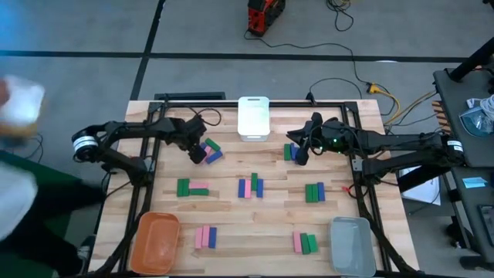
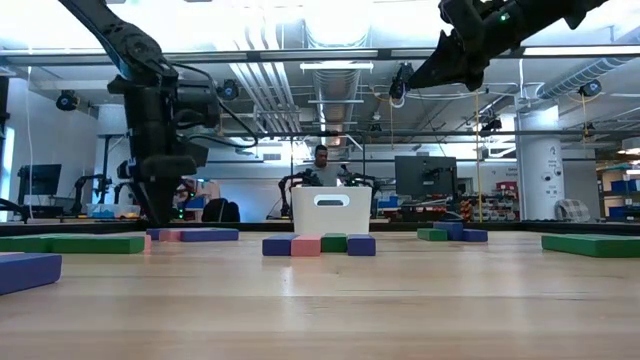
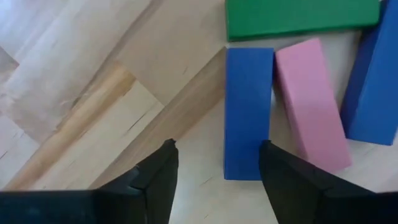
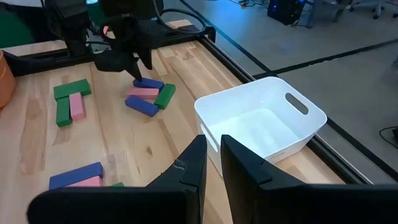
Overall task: Sort blocks
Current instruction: Put the blue block into the white bin
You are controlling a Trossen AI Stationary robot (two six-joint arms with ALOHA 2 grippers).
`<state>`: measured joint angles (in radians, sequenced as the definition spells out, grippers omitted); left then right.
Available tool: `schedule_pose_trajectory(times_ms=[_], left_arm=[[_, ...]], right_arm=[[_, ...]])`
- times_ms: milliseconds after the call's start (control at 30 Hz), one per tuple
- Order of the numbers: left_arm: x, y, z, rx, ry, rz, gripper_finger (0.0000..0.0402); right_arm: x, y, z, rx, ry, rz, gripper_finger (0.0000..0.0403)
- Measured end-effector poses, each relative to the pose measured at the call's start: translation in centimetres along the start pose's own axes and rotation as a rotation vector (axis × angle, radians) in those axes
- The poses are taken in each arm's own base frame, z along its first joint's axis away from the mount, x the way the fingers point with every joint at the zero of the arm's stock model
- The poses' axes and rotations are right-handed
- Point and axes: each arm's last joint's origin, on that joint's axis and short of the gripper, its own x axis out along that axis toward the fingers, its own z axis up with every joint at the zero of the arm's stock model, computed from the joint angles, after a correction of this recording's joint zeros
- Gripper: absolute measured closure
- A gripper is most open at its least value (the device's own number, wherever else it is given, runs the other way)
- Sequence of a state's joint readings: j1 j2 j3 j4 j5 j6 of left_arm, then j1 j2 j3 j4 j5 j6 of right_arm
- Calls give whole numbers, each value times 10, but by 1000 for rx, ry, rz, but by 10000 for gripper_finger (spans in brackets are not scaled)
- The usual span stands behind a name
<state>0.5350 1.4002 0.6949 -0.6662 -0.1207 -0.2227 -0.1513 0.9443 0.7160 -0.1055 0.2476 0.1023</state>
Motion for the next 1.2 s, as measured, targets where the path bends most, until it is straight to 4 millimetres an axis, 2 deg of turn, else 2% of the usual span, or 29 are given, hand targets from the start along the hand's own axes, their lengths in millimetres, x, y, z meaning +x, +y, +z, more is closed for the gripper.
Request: schedule_pose_trajectory(times_ms=[233, 600, 800, 1200], left_arm=[[2, 0, 0, 40, 6, -5, 191], [-9, -1, 2, 77, -27, -79, 191], [-2, -2, -1, 80, 7, -84, 191], [9, -4, 3, 115, 11, -77, 191]], right_arm=[[0, 0, 0, 3, 3, 0, 364], [0, 0, 0, 2, 3, 0, 364], [0, 0, -1, 0, 13, -1, 364], [0, 0, -1, 6, 13, -1, 364]])
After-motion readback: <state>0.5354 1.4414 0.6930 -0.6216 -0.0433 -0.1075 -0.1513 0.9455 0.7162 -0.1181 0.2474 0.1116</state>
